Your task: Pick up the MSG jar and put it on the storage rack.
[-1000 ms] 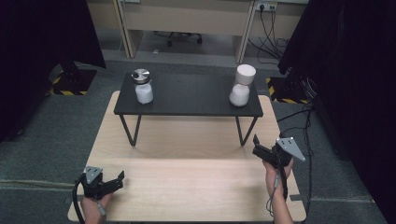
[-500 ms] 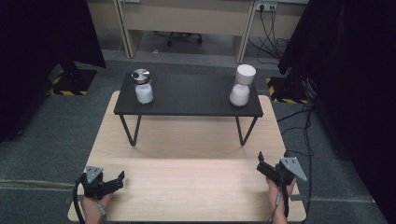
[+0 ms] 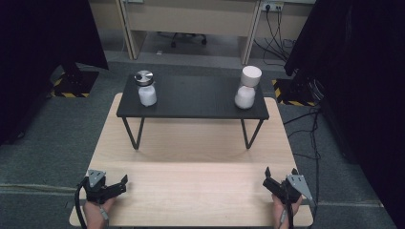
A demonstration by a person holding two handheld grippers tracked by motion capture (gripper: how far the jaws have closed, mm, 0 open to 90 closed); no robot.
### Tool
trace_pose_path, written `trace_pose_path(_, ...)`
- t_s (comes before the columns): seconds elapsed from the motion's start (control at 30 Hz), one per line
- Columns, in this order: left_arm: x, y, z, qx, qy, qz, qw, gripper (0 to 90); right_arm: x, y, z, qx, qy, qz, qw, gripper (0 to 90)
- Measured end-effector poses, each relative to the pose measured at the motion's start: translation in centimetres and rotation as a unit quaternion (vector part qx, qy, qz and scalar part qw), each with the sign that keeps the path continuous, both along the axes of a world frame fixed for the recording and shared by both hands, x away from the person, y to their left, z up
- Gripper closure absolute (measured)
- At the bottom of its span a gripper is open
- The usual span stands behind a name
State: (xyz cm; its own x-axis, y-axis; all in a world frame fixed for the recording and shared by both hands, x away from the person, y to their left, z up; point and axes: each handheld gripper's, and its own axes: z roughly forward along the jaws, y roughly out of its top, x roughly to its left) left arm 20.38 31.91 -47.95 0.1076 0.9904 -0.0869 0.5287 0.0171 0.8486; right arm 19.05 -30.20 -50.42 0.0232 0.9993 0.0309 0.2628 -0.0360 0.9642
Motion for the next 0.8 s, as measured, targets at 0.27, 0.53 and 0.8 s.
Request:
trace_pose_path(0.27,0.0,-0.1,0.0,0.002,0.001,0.0,1.0,0.0,-0.4,-0.2,-0.7,0.004,0.002,-0.003,1.0,0.2)
trace_pose_path(0.53,0.0,-0.1,0.0,0.004,0.001,0.0,1.0,0.0,-0.5,-0.2,-1.2,-0.013,0.006,0.005,0.9999,0.2)
trace_pose_path(0.8,-0.1,-0.1,-0.1,0.003,-0.003,0.0,1.0,0.0,-0.9,0.3,-1.4,-0.027,0.002,0.005,0.9996,0.3)
